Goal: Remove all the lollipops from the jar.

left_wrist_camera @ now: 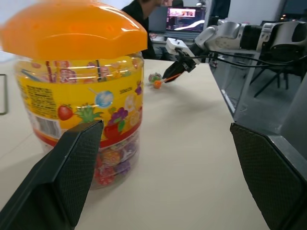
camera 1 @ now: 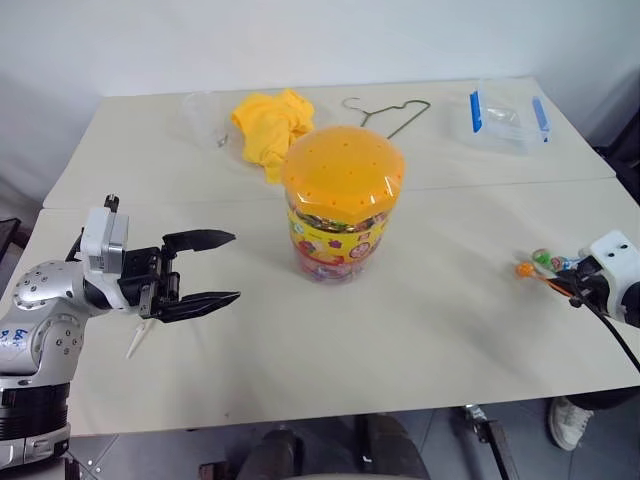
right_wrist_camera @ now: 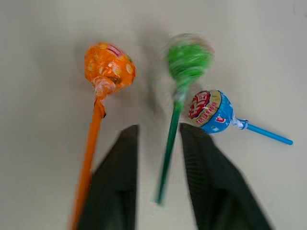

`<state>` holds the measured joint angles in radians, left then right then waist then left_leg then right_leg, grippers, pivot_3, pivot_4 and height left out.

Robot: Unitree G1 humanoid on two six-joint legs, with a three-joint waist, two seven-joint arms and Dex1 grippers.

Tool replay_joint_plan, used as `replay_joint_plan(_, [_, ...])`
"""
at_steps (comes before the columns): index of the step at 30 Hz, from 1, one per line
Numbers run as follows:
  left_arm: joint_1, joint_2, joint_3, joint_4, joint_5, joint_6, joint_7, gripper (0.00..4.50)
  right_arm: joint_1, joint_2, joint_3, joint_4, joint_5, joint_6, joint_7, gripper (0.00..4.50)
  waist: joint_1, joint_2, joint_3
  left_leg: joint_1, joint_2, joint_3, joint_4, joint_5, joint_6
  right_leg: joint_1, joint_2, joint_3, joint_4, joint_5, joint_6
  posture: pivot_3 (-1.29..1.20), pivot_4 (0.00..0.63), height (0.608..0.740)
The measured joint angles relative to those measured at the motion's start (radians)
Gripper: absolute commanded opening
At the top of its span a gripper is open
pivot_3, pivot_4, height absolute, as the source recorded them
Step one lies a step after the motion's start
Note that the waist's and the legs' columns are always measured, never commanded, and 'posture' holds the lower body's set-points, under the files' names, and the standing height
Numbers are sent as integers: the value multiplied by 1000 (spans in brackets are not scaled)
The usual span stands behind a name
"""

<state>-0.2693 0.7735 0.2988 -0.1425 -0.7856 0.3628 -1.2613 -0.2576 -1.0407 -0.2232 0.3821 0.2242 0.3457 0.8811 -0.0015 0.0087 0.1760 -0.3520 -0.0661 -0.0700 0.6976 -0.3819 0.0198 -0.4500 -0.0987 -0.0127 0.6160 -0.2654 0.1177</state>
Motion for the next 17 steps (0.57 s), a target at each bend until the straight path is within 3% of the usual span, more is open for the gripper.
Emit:
replay_joint_plan(3, [16,5,42,0,-27,43,29,4500,14,0,-66,-24,53,-66,72,3397,1,0,0,0,0,0,0,0,0,0,0,0,0,0,0,0,150,740])
replay_joint_plan(6, [48,24,92,6,-7,45,82,4500,30,57,-167,-91,144,-249,183,4404,1,0,0,1,2,-2,0,0,-1,3,2,-2,-3,0,0,0,150,740])
replay_joint_plan(8, [66,25,101,33,42,19,120,4500,28,122,-194,-148,196,-359,222,4474,0,0,0,2,3,-2,0,-1,-1,5,3,-2,-3,0,0,0,150,740])
replay_joint_plan(11, [119,25,126,42,86,-12,157,4500,21,172,-189,-241,278,-341,249,4474,0,1,0,2,3,-2,0,-1,-1,4,2,-2,-3,0,0,0,150,740])
replay_joint_plan(17, [239,-44,173,32,170,-138,241,4500,50,271,-43,-528,329,-351,296,4474,5,0,0,1,3,-3,0,-1,-2,4,2,-3,-4,0,0,0,150,740])
